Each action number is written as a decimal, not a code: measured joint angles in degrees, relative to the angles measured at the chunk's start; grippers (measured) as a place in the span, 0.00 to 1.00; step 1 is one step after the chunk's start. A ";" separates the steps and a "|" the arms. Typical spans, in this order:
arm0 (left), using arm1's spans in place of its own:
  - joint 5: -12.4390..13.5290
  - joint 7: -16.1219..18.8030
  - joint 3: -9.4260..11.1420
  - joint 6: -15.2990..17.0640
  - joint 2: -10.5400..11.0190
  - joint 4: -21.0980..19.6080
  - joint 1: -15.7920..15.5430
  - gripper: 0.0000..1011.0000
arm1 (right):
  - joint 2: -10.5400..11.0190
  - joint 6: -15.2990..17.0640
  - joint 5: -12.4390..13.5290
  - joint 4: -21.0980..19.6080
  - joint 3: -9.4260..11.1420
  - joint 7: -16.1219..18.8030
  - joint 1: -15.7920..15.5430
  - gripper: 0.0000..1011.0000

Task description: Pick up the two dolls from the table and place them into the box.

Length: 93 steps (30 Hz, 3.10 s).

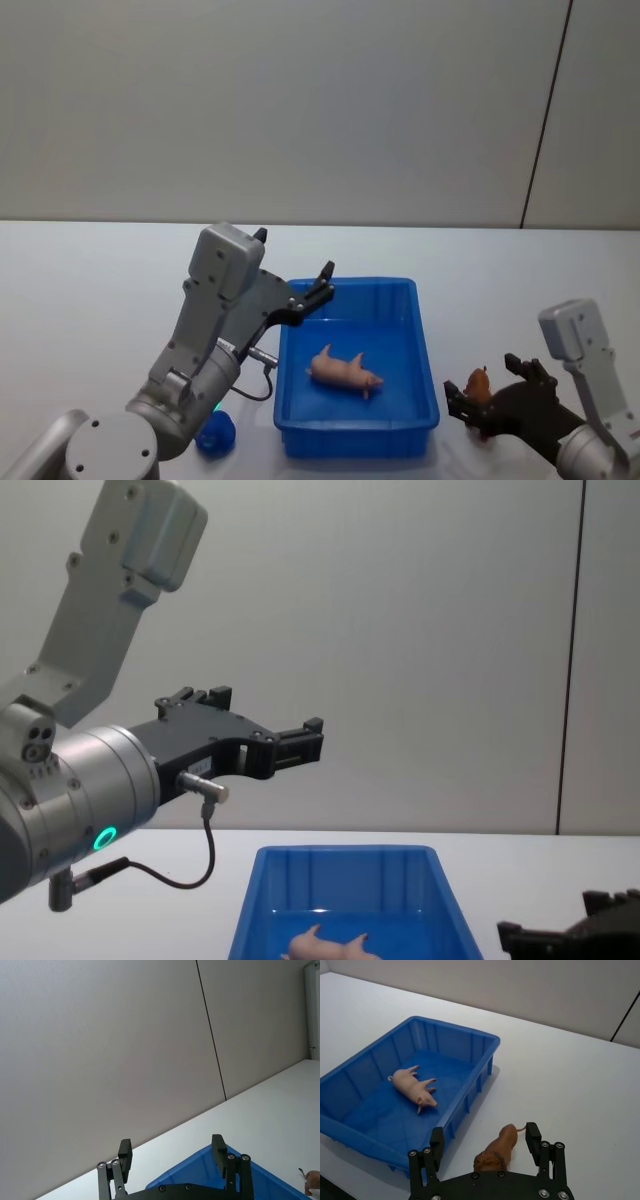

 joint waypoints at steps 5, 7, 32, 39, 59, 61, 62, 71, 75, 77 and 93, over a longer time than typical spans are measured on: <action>0.00 0.00 0.00 0.00 0.00 0.00 0.00 0.99 | 0.33 0.72 0.43 0.19 0.24 -0.05 -0.37 0.99; 0.00 0.00 0.00 0.00 0.00 0.00 0.00 0.99 | 0.36 0.95 0.55 0.62 0.30 0.05 -0.39 0.99; 0.00 0.00 0.00 0.00 0.00 0.00 0.00 0.99 | -1.40 2.09 -0.30 6.05 -0.13 -0.45 1.42 0.78; 0.00 0.00 0.00 0.00 0.00 0.00 0.00 0.99 | -1.87 2.15 -0.67 6.78 -0.22 -1.34 1.75 0.58; 0.00 0.00 0.00 0.00 0.00 0.00 0.00 0.99 | -1.79 -2.33 -2.49 3.61 -0.01 -2.94 1.44 0.42; 0.00 0.00 0.00 0.00 0.00 0.00 0.00 0.99 | -1.78 -3.16 -2.81 2.70 -0.01 -2.50 1.51 0.42; 0.00 0.00 0.00 0.00 0.00 0.00 0.00 0.99 | -1.80 -3.68 -3.04 2.13 -0.02 -2.03 1.64 0.42; 0.00 0.00 0.00 0.00 0.00 0.00 0.00 0.99 | -2.64 -5.25 -4.29 -0.37 -0.66 1.45 3.10 0.42; 0.00 0.00 0.00 0.00 0.00 0.00 0.00 0.99 | -3.47 -5.38 -4.98 -0.74 -1.26 3.41 4.10 0.42; 0.00 0.00 0.00 0.00 0.00 0.00 0.00 0.99 | -4.22 -5.31 -5.47 -0.71 -1.76 4.54 4.89 0.42; 0.00 0.00 0.00 0.00 0.00 0.00 0.00 0.99 | -9.40 -2.91 -9.67 6.68 -4.57 9.03 10.82 0.68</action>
